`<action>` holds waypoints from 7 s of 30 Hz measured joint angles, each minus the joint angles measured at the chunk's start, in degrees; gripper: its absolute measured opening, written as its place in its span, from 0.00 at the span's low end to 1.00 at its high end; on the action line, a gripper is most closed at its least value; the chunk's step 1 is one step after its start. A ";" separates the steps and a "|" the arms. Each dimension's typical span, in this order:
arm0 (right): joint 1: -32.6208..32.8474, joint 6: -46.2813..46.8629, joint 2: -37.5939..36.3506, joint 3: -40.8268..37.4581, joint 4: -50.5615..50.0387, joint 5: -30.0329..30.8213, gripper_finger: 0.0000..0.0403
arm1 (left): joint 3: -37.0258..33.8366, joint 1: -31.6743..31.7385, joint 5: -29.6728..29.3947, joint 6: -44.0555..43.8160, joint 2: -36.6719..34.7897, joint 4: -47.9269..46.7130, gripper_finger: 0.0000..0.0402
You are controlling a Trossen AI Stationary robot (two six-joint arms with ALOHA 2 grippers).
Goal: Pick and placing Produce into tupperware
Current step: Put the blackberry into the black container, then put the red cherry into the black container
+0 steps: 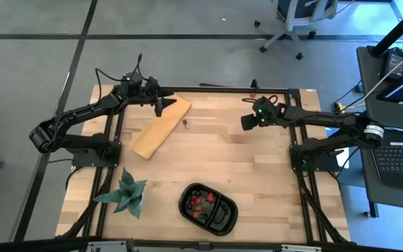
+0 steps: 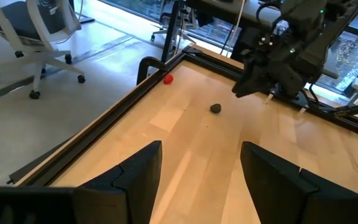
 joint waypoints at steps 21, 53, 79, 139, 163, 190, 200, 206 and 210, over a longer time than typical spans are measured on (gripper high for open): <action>-0.25 -1.43 0.11 0.00 1.42 0.51 0.72 | 0.02 -0.88 0.00 0.52 0.00 -0.04 0.53; -3.65 -4.09 17.70 0.13 9.52 0.89 0.66 | 0.02 -0.88 0.00 0.57 0.00 -0.42 0.53; -3.68 -5.91 19.54 0.09 8.92 4.45 0.26 | 0.02 -0.87 -0.02 0.57 0.00 -0.42 0.53; 64.45 0.34 29.74 33.18 -2.90 0.48 0.27 | 0.00 -30.74 -15.78 -0.13 -0.02 -0.04 0.53; 67.14 4.82 37.59 33.18 -0.11 0.22 0.28 | 0.00 -35.19 -17.07 -1.44 -0.02 -0.42 0.53; 64.06 8.18 29.10 34.10 -1.28 0.09 0.53 | 0.00 -35.13 -16.98 -8.98 -0.02 -0.28 0.53; 55.25 -2.68 16.66 34.04 -13.25 2.30 0.53 | 0.01 -35.13 -16.98 -8.96 -0.02 -0.18 0.53; 46.73 -7.24 7.62 26.83 -11.80 4.05 0.53 | 0.00 -35.15 -16.59 -8.56 0.00 -0.45 0.53; 40.64 -8.51 0.27 17.84 -4.98 0.93 0.53 | 0.00 -35.13 -16.57 -7.17 0.00 -0.50 0.53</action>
